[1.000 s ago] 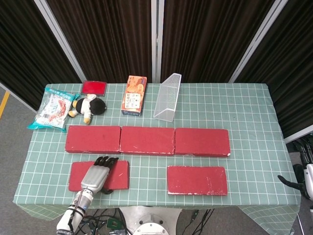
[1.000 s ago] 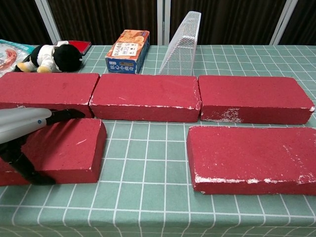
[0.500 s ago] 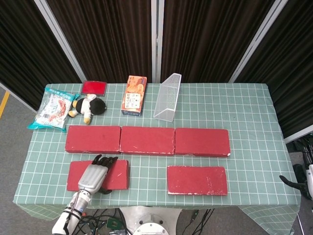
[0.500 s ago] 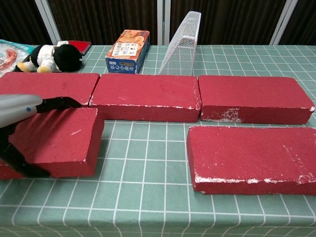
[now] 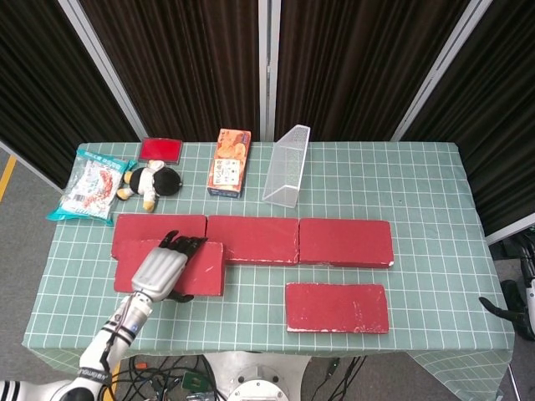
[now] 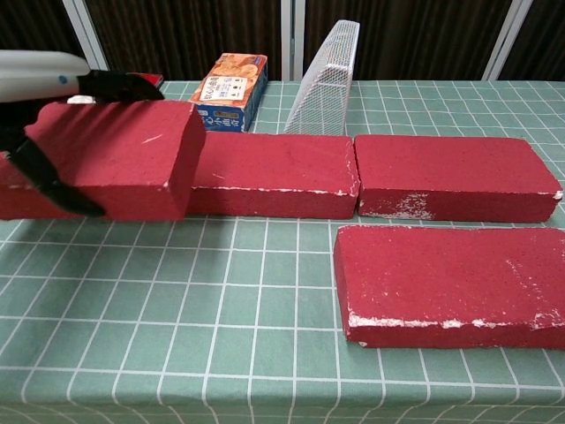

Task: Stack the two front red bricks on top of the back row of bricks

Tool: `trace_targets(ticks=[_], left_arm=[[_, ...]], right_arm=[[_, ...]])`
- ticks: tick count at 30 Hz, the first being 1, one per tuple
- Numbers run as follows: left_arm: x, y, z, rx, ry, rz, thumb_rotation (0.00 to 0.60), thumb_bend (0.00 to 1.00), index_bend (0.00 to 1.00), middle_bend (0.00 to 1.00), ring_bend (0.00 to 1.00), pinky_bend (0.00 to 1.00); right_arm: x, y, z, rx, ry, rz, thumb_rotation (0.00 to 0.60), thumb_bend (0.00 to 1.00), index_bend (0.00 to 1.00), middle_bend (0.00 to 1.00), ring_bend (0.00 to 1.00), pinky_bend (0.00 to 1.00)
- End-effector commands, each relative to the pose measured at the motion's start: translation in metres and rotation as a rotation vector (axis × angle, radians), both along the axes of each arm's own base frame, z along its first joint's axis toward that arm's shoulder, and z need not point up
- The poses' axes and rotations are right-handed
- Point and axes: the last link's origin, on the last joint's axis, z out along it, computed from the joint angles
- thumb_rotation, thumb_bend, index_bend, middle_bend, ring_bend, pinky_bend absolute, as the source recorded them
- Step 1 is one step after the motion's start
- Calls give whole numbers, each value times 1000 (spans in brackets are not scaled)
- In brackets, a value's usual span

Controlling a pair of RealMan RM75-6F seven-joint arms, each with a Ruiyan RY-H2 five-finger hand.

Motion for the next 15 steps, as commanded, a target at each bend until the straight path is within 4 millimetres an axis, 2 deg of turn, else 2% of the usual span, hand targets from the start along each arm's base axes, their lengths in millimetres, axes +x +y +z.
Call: trace_targets(ticks=[1, 7, 15], left_arm=[[19, 35, -1, -33, -14, -22, 600, 132, 86, 169, 130, 0], [30, 66, -25, -71, -10, 14, 600, 131, 86, 169, 130, 0], [40, 79, -42, -87, -16, 49, 600, 131, 86, 169, 130, 0]], right_arm=[[5, 0, 4, 1, 1, 23, 600, 0, 0, 0, 0, 0], [9, -1, 6, 2, 2, 34, 600, 0, 0, 0, 0, 0], [6, -3, 4, 8, -1, 17, 600, 0, 0, 0, 0, 0]])
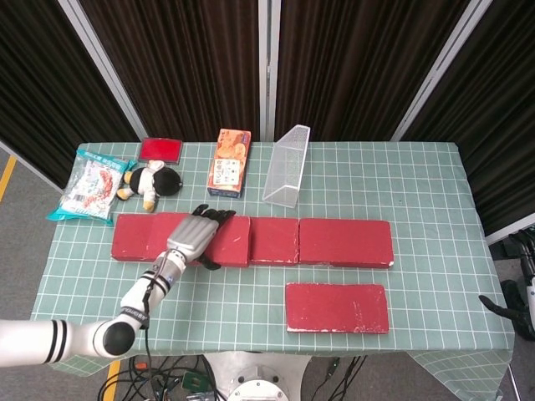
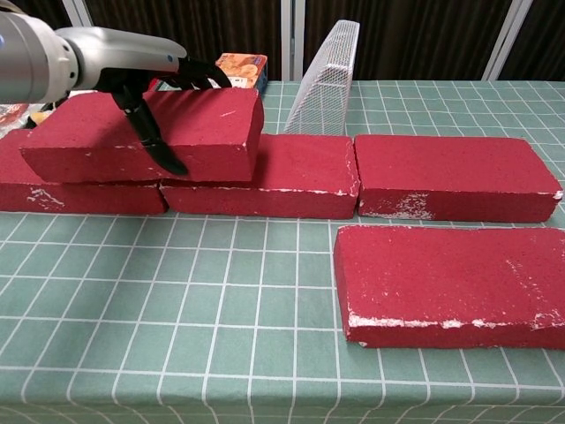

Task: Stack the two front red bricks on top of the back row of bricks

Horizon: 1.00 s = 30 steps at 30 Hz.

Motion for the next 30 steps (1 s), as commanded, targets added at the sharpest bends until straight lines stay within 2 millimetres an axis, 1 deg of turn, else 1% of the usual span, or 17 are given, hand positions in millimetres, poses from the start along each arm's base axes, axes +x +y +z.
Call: trace_targets(ticks=[1, 4, 8, 13, 24, 30], left_arm=[[4, 2, -8, -4, 0, 10, 600, 132, 86, 169, 130, 0], [4, 4, -14, -2, 13, 12, 600, 131, 86, 169, 130, 0], [4, 7, -18, 33, 56, -36, 600, 131, 86, 168, 129, 0], [5, 8, -20, 41, 63, -52, 600, 131, 86, 168, 129, 0], [-5, 18, -26, 38, 71, -3, 600, 131, 86, 168, 129, 0], [-6, 18, -26, 33, 58, 6, 600, 130, 86, 168, 129, 0]], right_arm=[[0, 0, -1, 3, -1, 2, 600, 0, 0, 0, 0, 0], [0, 0, -2, 2, 2, 1, 600, 0, 0, 0, 0, 0], [-1, 0, 1, -8, 1, -2, 600, 0, 0, 0, 0, 0], [-2, 0, 3, -15, -4, -4, 600, 0, 0, 0, 0, 0], [-6, -2, -1, 3, -4, -27, 600, 0, 0, 0, 0, 0], [-8, -3, -2, 1, -4, -34, 600, 0, 0, 0, 0, 0]])
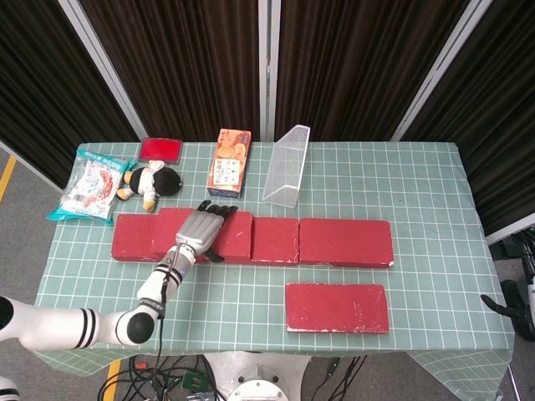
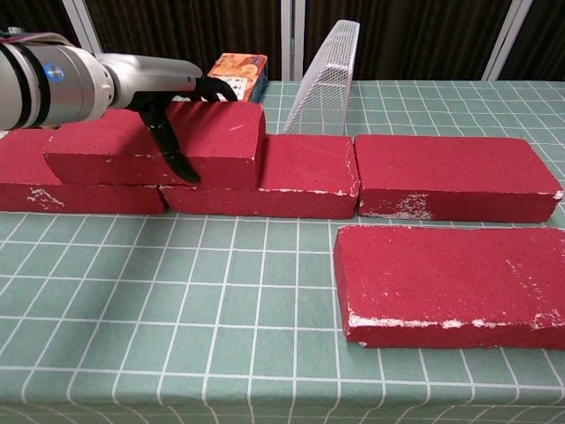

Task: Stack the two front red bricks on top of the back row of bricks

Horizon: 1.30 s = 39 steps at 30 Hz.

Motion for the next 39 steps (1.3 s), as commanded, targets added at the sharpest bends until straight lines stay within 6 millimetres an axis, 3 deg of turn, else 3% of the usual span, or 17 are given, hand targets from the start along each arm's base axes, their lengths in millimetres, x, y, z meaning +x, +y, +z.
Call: trace_targets(ticks=[1, 39], left_arm=[[0, -1, 0, -1, -5, 0, 600, 130, 86, 168, 129, 0], [7, 2, -4, -5, -7, 27, 600, 124, 85, 160, 128, 0]], right_arm=[[0, 0, 0, -2, 3, 1, 600, 0, 0, 0, 0, 0], [-3, -1, -3, 1, 18, -12, 600, 0, 0, 0, 0, 0]])
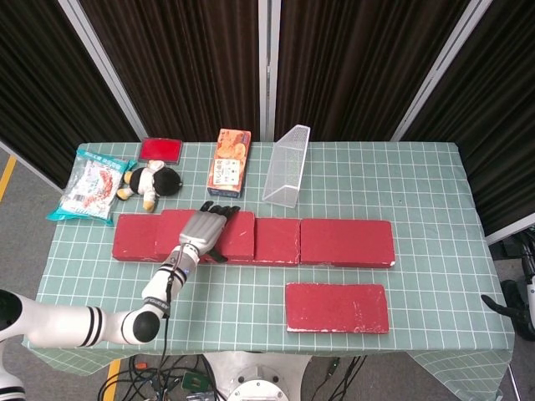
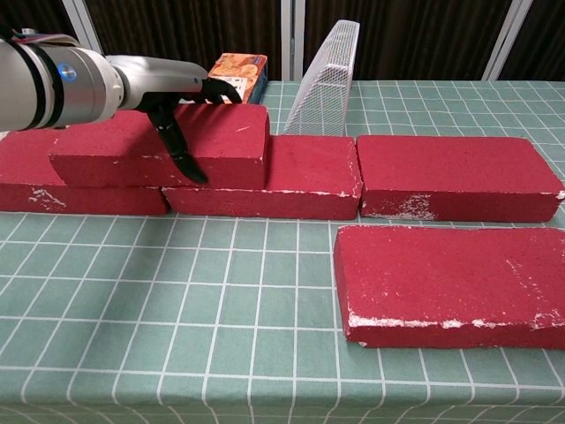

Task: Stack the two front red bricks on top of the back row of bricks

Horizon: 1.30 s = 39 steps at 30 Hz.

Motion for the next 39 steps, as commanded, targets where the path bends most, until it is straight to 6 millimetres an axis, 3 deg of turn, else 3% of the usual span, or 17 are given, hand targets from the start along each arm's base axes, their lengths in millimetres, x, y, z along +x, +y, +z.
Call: trace_targets(ticks=[1, 16, 28, 39], left_arm=[[1, 0, 1, 1, -1, -4, 600, 123, 85, 160, 128, 0], [-3, -1, 0, -8, 8, -1, 600, 118, 85, 152, 99, 0], [-3, -2, 0, -23, 13, 0, 600, 95, 85, 3, 0, 0], [0, -5, 2, -33, -3, -8, 600, 89, 62, 0, 0, 0]], right_arm=[[0, 0, 0, 0, 0, 1, 600, 0, 0, 0, 0, 0], [1, 1, -1, 4, 4, -1, 600, 0, 0, 0, 0, 0], [0, 1, -1, 3, 4, -4, 600, 0, 0, 0, 0, 0], [1, 2, -1, -1, 2, 1, 600, 0, 0, 0, 0, 0]])
